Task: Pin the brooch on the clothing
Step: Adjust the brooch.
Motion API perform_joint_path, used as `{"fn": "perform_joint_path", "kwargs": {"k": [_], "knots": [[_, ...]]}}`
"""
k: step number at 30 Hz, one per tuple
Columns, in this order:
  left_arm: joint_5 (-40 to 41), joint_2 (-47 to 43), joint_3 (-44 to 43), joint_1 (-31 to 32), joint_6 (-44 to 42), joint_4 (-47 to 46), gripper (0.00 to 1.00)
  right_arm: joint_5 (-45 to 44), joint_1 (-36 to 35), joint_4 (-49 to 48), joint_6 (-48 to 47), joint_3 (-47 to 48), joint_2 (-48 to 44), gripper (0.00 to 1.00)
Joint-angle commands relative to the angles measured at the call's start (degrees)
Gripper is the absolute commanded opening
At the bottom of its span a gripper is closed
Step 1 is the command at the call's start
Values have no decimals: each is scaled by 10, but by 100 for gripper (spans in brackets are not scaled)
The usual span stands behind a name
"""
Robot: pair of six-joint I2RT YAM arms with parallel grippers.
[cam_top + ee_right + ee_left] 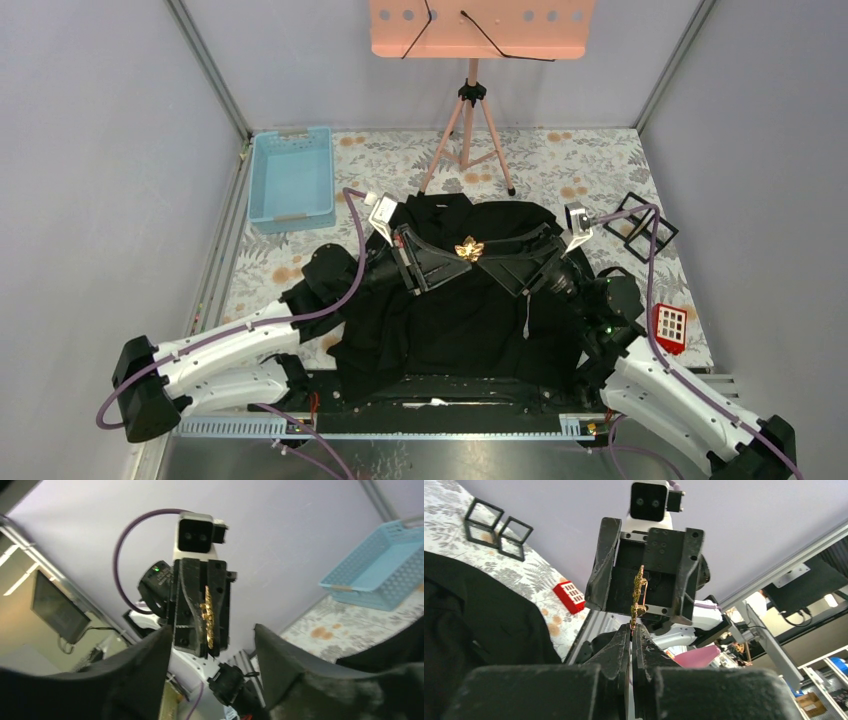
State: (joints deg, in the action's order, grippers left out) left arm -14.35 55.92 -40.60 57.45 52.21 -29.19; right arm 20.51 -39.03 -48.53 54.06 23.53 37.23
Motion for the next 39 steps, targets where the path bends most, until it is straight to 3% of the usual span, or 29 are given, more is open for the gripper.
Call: {"fn": "perform_joint_path", "kwargs": {"k": [1,6,8,10,14,20,24,33,39], "knots": [[-34,-25,-13,-26,-44,36,0,-41,-2,167,-54,32,-54,76],[-156,-34,-36,-84,-113,173,0,4,6,362,-167,134,-81,85],[-231,-25,-54,-105,-156,220,0,26,16,482,-213,188,-56,85],[-296,-12,-78,-118,-197,270,0,79,40,522,-215,211,-30,84],[-380,12,-138,-122,-316,400,0,275,105,409,-116,178,15,81],[-478,24,-148,-125,-384,432,0,395,108,329,-53,156,62,78],[-501,36,-145,-125,-394,427,0,412,107,374,-61,159,66,76],[-513,60,-137,-125,-395,416,0,376,54,330,-27,128,81,71],[-514,72,-132,-127,-392,412,0,371,17,277,-8,130,121,60]]}}
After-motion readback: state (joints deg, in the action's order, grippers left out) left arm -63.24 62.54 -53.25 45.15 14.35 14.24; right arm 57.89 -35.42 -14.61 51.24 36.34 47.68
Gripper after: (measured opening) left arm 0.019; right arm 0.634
